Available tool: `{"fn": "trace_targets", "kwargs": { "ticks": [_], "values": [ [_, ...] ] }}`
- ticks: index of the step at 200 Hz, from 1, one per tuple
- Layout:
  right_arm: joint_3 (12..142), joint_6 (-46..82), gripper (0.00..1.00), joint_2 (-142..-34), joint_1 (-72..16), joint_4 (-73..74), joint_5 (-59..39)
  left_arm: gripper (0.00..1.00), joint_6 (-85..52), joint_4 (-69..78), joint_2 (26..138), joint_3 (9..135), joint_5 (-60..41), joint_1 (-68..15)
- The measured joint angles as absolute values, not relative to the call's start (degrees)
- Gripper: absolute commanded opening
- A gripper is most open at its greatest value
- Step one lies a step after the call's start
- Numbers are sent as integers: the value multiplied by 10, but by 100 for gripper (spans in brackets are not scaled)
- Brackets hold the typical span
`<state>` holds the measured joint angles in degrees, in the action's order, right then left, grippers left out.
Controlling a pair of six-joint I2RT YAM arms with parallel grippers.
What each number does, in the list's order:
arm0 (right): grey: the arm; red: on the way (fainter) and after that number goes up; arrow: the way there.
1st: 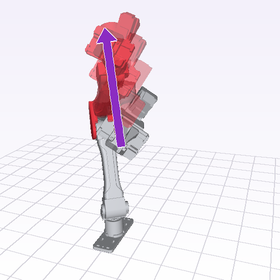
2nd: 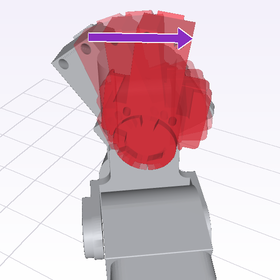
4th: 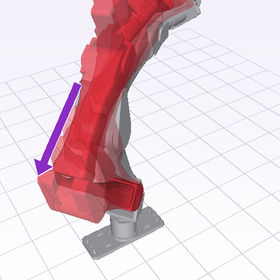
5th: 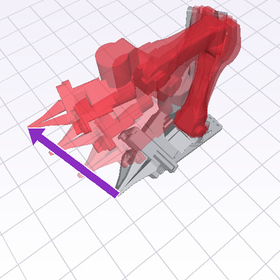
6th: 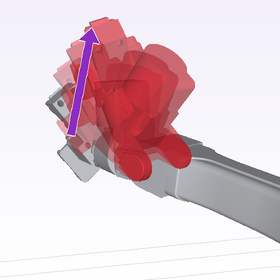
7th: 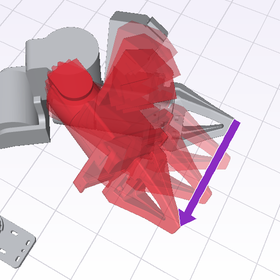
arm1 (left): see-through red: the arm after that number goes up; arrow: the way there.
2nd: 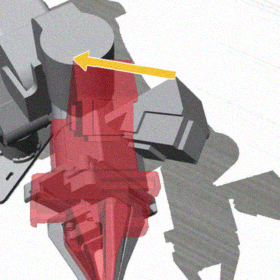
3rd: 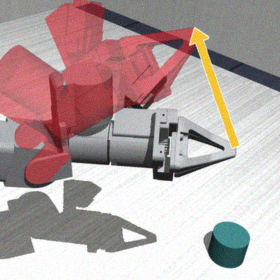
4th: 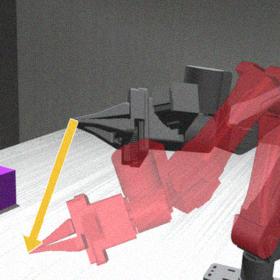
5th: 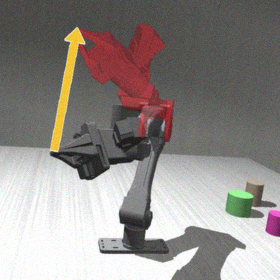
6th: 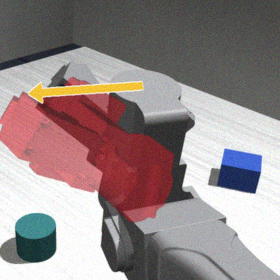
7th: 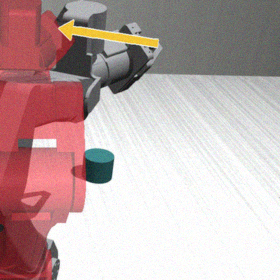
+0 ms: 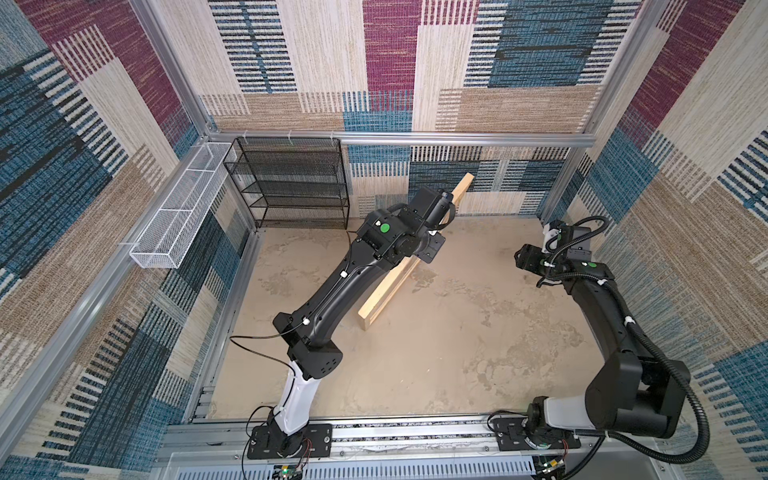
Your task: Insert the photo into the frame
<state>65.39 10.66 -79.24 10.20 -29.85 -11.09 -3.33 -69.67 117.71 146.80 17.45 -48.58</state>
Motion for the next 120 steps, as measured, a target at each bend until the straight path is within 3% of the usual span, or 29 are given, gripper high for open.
{"fn": "trace_targets", "kwargs": {
  "ticks": [71,120],
  "values": [
    [637,107,73,-801,102,-294,-139,0,-110,-667,1193,1486,35,-393],
    [637,107,73,-804,102,-293,-148,0,-135,-663,1203,1501,-3,-373]
  ]
}}
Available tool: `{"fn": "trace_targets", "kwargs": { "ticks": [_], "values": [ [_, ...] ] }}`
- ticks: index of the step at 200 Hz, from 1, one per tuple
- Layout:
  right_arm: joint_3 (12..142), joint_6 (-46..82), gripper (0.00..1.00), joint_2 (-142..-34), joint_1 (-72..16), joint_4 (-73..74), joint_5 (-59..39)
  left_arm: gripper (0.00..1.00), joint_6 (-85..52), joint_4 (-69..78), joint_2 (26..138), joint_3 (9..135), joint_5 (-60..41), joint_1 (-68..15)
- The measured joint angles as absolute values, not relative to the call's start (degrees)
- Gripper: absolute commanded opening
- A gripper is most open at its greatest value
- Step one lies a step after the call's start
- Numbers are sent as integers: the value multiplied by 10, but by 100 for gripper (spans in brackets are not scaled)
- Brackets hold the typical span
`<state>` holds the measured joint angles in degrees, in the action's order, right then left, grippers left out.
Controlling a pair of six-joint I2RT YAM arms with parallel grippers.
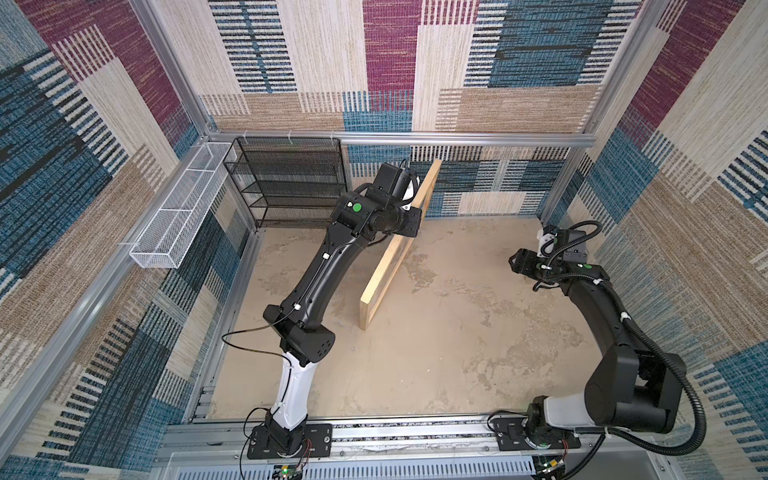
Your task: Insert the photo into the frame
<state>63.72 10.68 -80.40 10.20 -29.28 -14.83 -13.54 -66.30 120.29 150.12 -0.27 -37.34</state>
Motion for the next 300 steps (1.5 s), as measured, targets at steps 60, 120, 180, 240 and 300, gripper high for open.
{"fn": "trace_targets", "kwargs": {
  "ticks": [60,120,180,240,300],
  "values": [
    [637,107,73,-804,102,-290,-155,0,-148,-664,1200,1505,-8,-364],
    [634,107,73,-804,102,-283,-159,0,-165,-660,1197,1504,-29,-359],
    [630,107,73,-814,102,-277,-169,0,-264,-587,1180,1491,-126,-357],
    [617,107,75,-816,102,-268,-175,0,-329,-503,1094,1258,-125,-339],
    [606,109,76,-827,102,-249,-197,0,-402,-383,1009,1046,-152,-309]
  ]
}}
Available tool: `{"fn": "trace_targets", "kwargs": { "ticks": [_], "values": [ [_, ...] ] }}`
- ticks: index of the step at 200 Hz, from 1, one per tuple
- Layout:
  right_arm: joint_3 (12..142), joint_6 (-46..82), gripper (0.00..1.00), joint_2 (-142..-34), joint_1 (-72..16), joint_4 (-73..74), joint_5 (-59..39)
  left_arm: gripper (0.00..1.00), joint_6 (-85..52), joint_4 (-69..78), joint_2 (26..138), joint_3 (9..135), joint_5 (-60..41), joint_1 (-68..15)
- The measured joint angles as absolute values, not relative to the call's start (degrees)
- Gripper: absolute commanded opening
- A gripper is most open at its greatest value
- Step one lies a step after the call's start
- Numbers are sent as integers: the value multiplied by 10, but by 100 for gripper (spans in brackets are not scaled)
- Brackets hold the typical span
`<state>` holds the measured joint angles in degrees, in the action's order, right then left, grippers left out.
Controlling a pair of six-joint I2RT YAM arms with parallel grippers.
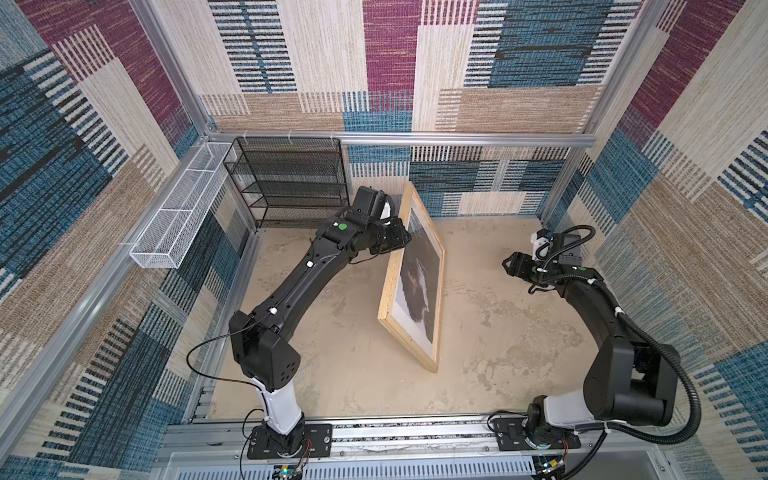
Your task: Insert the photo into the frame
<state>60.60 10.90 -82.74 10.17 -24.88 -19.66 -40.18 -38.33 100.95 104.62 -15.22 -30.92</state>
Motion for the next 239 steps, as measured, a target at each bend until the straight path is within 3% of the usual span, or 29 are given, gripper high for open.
{"fn": "trace_targets", "kwargs": {
  "ticks": [81,132,239],
  "values": [
    [519,142,78,-868,98,-161,-289,0,-441,-184,953,813,-193,-256],
    [486,161,79,-892,77,-109,-316,31,-459,-70,953,719,-248,-234],
    [488,182,79,-953,26,-67,-319,42,-453,134,1018,590,-271,-209]
  ]
}}
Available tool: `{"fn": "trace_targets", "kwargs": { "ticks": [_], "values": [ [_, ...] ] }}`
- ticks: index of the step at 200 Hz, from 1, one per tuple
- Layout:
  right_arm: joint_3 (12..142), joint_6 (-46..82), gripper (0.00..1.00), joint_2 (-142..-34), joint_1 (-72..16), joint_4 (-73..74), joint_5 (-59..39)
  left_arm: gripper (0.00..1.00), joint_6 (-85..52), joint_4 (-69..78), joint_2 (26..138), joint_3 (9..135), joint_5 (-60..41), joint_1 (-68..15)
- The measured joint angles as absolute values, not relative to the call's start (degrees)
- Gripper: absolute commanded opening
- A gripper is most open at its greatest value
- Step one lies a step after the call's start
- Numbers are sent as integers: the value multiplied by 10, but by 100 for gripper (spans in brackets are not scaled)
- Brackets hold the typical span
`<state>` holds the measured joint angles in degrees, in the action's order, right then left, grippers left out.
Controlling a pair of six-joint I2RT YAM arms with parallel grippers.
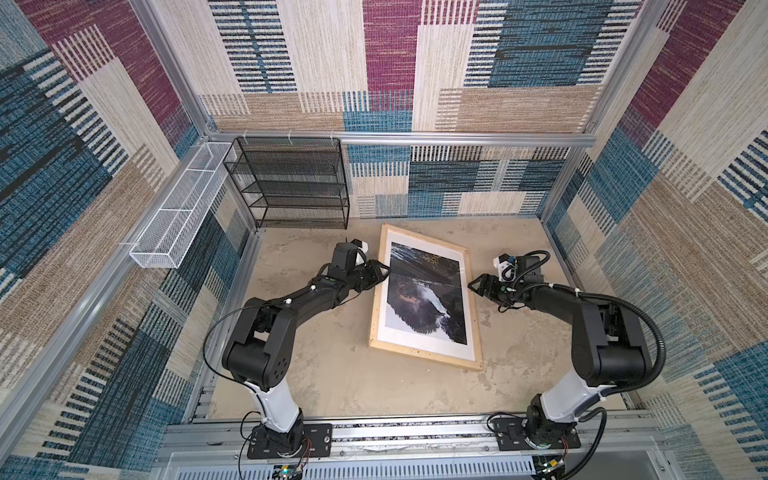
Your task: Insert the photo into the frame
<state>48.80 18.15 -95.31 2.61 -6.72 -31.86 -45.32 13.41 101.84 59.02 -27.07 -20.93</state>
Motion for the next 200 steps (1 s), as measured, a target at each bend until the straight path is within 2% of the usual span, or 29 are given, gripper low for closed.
{"fn": "trace_targets", "kwargs": {
  "ticks": [39,85,200],
  "values": [
    [493,182,79,-958,23,-67,-315,45,-468,208,1067,561,-297,-191],
    [502,182,79,-962,20,-68,-309,48,-467,230,1099,564,-303,-181],
    [510,177,79,-973,15,-78,-283,48,-427,127,1096,586,-239,-174]
  ]
}}
